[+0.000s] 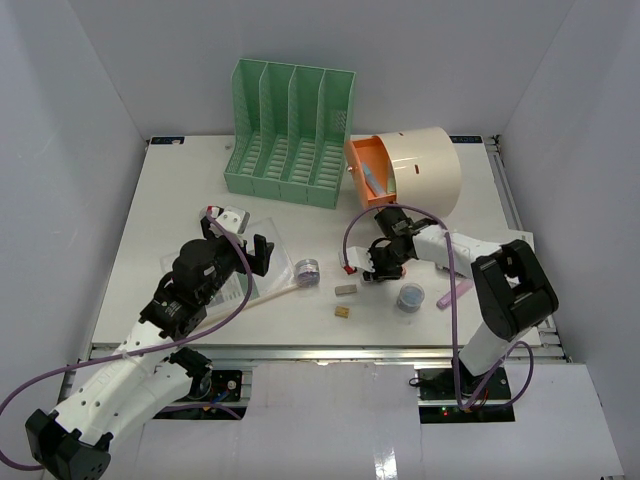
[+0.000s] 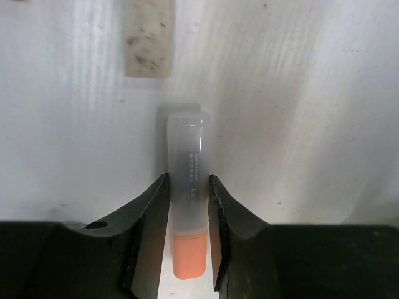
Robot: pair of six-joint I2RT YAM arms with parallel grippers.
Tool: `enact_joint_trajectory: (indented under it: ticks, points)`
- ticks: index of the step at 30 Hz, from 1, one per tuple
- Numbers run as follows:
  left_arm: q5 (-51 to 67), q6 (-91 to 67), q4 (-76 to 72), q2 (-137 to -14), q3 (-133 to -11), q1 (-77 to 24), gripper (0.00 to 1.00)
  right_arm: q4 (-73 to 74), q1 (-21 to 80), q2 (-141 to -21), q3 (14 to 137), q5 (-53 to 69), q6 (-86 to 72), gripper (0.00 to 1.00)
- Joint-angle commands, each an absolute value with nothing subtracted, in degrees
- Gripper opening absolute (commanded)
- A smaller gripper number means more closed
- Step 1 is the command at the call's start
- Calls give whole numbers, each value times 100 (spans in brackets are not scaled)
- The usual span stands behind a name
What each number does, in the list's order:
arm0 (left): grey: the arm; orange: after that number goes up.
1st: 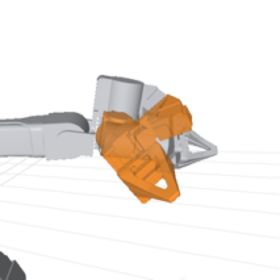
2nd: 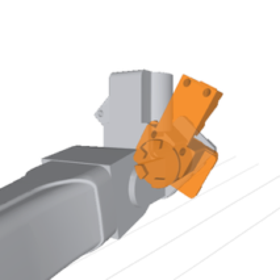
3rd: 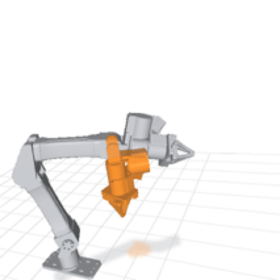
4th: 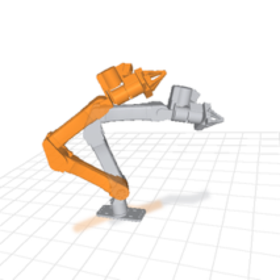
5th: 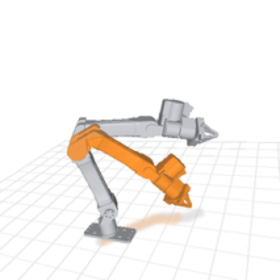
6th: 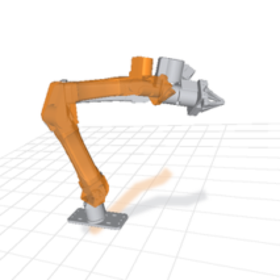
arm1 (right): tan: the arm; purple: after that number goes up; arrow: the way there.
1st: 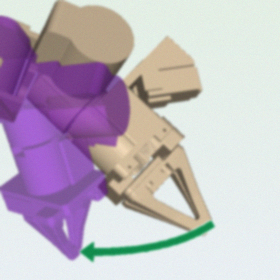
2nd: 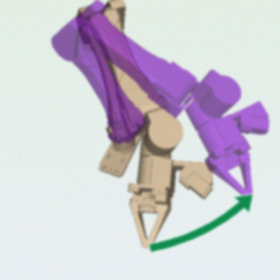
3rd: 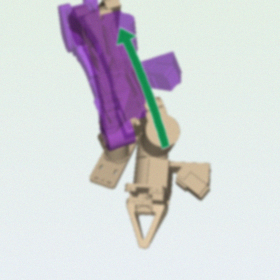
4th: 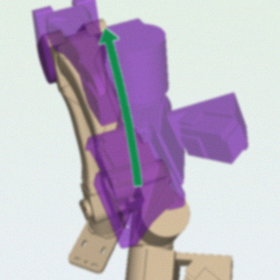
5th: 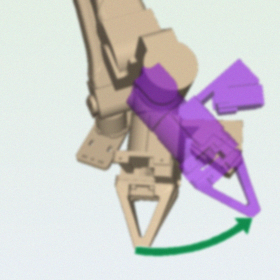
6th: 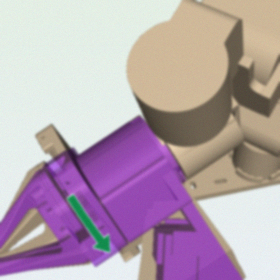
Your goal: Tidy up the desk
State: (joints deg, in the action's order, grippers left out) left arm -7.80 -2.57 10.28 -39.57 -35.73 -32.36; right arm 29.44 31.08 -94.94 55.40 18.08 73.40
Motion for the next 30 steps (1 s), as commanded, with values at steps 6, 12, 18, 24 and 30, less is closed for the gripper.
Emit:
enact_joint_trajectory:
  ticks: [6,12,18,24,30]
  points:
    - [-834,-229,1028,-3927,-3753,-3201,98,4155,3148,-8145,7259,3354,5711,8]
    - [-866,-220,1028,-3953,-3753,-3192,98,3864,3109,-8047,8766,3460,4092,8]
    - [-891,-211,1028,-3993,-3741,-3179,98,2553,2726,-8442,9416,1415,1611,8]
    - [-908,-208,1020,-4051,-3738,-3161,98,1880,2584,-8919,9829,-27,892,10]
    - [-932,-202,1028,-4087,-3735,-3137,98,1360,2549,-9388,9658,-221,606,21]
